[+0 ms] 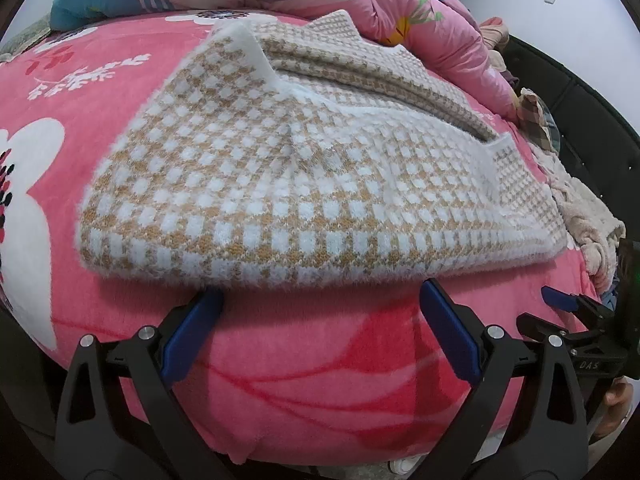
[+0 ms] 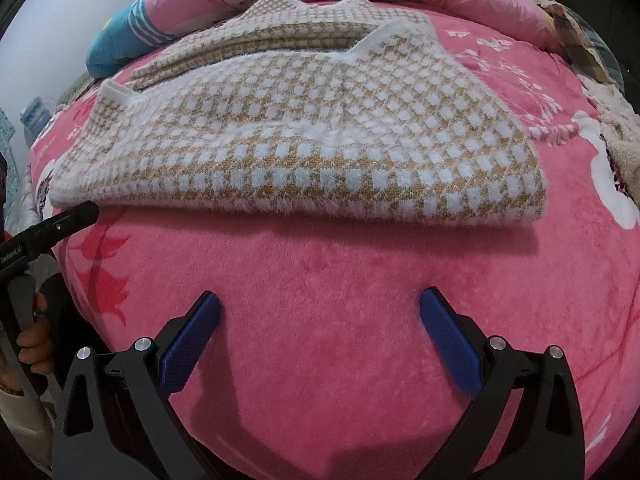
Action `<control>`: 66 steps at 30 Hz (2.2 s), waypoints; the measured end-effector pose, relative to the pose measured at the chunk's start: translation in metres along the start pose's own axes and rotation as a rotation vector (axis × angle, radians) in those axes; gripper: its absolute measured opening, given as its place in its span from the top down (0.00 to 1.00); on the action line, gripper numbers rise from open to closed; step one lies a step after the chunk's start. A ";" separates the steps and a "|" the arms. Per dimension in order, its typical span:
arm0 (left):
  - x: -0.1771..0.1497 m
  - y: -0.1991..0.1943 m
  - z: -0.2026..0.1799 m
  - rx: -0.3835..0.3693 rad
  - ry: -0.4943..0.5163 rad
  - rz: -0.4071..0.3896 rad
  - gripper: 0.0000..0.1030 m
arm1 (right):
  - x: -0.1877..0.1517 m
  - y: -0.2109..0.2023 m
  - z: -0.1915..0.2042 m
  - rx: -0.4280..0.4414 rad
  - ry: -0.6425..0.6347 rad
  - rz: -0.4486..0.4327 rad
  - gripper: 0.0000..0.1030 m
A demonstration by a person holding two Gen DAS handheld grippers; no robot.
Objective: Fold large clothes
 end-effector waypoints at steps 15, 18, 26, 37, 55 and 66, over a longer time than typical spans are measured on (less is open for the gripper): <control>0.000 0.000 0.001 -0.006 0.002 -0.004 0.08 | 0.000 0.000 0.001 -0.005 0.001 -0.011 0.05; 0.000 0.000 0.001 -0.007 0.002 -0.004 0.08 | 0.000 0.000 0.001 -0.005 0.001 -0.011 0.05; 0.000 -0.001 0.000 -0.007 0.001 -0.004 0.08 | 0.001 0.000 0.000 -0.006 -0.001 -0.012 0.05; 0.000 -0.002 0.001 0.006 0.013 -0.016 0.08 | -0.001 0.000 0.001 -0.007 -0.004 -0.012 0.05; 0.019 -0.036 0.072 -0.184 -0.300 -0.189 0.43 | 0.012 -0.020 -0.046 0.403 0.423 -0.046 0.07; 0.046 -0.006 0.102 -0.173 -0.516 -0.231 0.68 | 0.063 0.020 -0.125 0.444 0.764 -0.206 0.55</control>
Point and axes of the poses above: each gripper's, at about its wrist camera, not at the fingertips, and y roughly the way its jaws point, z to its left, x to its top, the point moved 10 cm from there along y, roughly the way its jaws point, and after that the axes turned 5 degrees about -z, right-handed, at the moved point
